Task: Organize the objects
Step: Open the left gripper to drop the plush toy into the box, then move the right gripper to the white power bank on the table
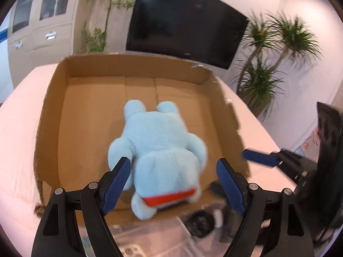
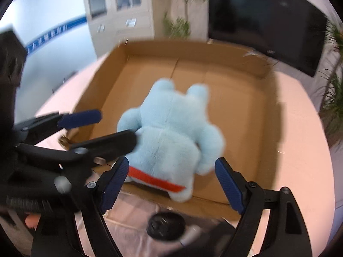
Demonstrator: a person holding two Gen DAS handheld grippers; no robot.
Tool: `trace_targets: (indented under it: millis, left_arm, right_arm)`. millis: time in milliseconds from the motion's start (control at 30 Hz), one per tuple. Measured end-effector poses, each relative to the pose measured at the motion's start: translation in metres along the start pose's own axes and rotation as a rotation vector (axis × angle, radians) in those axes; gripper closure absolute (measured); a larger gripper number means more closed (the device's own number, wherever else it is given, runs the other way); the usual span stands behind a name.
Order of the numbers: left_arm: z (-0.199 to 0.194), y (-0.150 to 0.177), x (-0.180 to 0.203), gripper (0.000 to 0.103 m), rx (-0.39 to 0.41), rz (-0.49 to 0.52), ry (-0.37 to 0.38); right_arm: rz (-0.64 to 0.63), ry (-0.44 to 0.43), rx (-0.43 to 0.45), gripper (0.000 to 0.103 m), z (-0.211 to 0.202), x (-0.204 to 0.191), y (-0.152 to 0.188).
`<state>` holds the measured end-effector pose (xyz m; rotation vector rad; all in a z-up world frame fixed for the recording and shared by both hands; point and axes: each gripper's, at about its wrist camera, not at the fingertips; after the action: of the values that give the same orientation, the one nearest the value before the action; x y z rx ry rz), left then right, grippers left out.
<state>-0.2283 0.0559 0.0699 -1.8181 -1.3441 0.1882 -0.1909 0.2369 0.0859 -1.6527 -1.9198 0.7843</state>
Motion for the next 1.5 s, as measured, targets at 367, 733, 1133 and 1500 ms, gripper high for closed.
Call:
trace_targets:
  millis: [367, 733, 1133, 1500]
  left_arm:
    - [-0.038, 0.098, 0.054, 0.015, -0.040, 0.038, 0.118]
    - [-0.018, 0.197, 0.072, 0.015, -0.250, 0.062, 0.197]
    - [-0.077, 0.268, 0.030, 0.015, -0.276, 0.094, 0.112]
    - [-0.070, 0.287, 0.013, 0.019, -0.281, 0.262, -0.025]
  right_arm:
    - [0.239, -0.013, -0.021, 0.014, -0.020, 0.111, 0.117]
    - [0.289, -0.157, -0.156, 0.046, 0.029, 0.123, 0.179]
    - [0.135, -0.454, -0.128, 0.038, -0.012, -0.026, 0.242]
    - [-0.337, -0.346, -0.128, 0.024, -0.014, -0.080, 0.246]
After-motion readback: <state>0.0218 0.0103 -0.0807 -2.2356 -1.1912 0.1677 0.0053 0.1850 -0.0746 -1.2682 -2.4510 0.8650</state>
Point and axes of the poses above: each gripper's, at about its wrist camera, not at the fingertips, and z roughly the way its jaws point, x to its right, y to its underside, and after that the axes turned 4 degrees about y, right-handed
